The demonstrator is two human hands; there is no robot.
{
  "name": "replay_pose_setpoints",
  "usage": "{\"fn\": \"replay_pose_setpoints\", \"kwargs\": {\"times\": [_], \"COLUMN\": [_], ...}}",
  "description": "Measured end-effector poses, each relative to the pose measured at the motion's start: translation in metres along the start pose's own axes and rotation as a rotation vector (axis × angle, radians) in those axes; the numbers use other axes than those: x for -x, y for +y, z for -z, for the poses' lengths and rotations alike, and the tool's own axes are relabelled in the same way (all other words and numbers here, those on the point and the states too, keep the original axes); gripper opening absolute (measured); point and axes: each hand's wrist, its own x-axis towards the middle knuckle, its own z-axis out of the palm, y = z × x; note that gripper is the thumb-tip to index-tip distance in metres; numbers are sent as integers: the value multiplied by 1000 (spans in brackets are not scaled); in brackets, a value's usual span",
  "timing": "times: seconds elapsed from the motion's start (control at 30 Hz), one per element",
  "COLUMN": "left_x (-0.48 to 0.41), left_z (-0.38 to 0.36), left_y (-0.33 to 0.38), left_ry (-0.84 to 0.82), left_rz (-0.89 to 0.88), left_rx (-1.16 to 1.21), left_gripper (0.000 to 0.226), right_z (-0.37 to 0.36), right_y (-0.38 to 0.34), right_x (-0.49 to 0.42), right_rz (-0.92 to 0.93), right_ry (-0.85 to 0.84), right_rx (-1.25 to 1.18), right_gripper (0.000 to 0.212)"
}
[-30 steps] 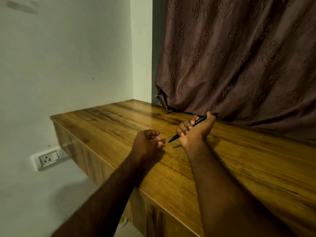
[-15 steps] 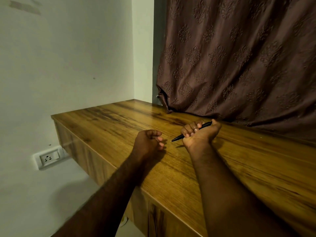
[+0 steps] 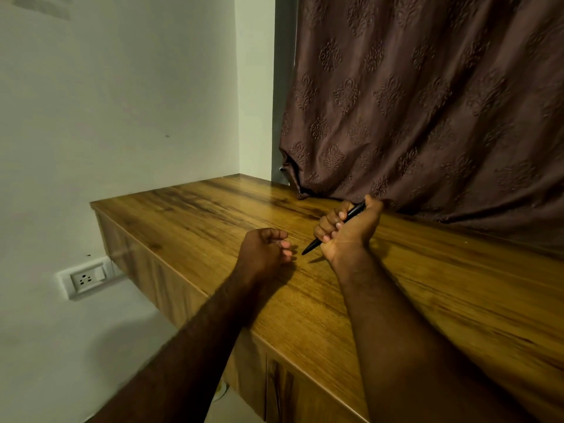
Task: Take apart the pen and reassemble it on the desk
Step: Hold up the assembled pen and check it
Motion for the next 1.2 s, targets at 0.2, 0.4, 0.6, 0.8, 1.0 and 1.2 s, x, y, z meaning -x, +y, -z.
{"fn": "replay_pose_setpoints", "kwargs": {"times": [0.2,0.4,0.6,0.8,1.0,1.2], "left_x": [1,0,-1,-1,-2,1], "left_z": [0,-1,-2,-2,-2,-2], "left_y": [2,1,1,2,1,1], "left_ry": [-11,-8,21,51,46,21], "left_rz": [0,0,0,1,5,-3], "left_rx": [17,18,22,49,57,31], "left_gripper": [24,22,26,25,26,26], "right_z": [-3,-2,-2,-3,-2,-2], "right_y": [3,1,-1,-3,-7,-8], "right_x": [2,1,-1,1,0,0], "right_rz": [9,13,-12,-22,-17,-10], "right_ry": [-22,-1,29,31,63,70], "right_rx": [24,11,9,-10,-57,-71], "right_gripper": [57,55,52,53,55,55]}}
